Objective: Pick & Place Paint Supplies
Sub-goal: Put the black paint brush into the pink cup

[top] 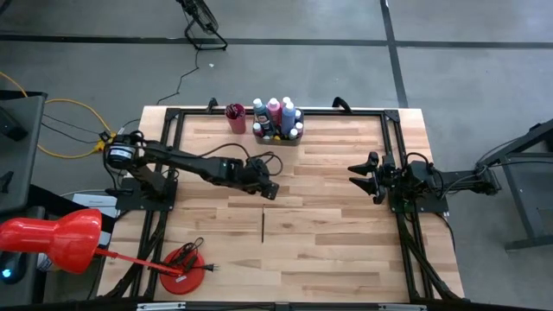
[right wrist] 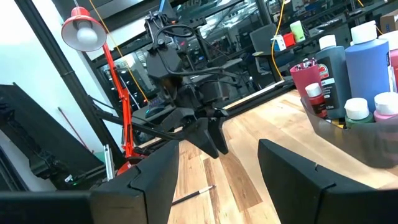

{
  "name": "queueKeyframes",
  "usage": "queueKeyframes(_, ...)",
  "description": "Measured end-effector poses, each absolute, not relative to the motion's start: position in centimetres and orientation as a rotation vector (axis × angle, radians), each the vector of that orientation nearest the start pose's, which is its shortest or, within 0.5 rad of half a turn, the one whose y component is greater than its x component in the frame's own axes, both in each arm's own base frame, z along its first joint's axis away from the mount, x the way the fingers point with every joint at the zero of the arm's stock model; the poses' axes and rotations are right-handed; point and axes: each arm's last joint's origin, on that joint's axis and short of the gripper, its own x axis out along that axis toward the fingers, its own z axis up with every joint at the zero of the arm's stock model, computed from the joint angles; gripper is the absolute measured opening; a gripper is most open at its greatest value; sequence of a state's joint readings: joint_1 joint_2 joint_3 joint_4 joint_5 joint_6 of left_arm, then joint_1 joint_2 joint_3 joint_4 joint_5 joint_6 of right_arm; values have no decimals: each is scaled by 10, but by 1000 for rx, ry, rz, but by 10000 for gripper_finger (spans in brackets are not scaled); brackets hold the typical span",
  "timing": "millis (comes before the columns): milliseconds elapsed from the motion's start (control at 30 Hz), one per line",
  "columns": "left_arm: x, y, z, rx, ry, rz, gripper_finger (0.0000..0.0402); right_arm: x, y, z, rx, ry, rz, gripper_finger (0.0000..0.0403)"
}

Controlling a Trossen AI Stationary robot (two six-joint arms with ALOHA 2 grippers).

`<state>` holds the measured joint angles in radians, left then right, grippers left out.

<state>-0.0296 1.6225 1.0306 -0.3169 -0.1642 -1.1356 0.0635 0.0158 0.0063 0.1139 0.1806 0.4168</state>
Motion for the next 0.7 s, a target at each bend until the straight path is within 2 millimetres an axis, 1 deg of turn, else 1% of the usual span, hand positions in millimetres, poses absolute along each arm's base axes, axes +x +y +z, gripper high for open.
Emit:
queueKeyframes(133,327,-7,202,-985,748,645,198,97,1,175,429,-127,-94,213)
queueKeyframes(267,325,-15,199,-999,777,663,198,97,1,175,429,-127,-94,213)
queueKeyframes(400,330,-23,187,-1026,814,654,198,97,1,175,429,-127,-94,213)
queueKeyframes(533,342,-28,179,-1041,863,628,198,97,1,175,428,-124,-95,213)
queueKeyframes(600,348,-31,181,-1031,874,606,198,97,1,175,428,-121,-95,213)
queueKeyframes(700,352,-34,185,-1002,921,604,198,97,1,175,428,-120,-95,213)
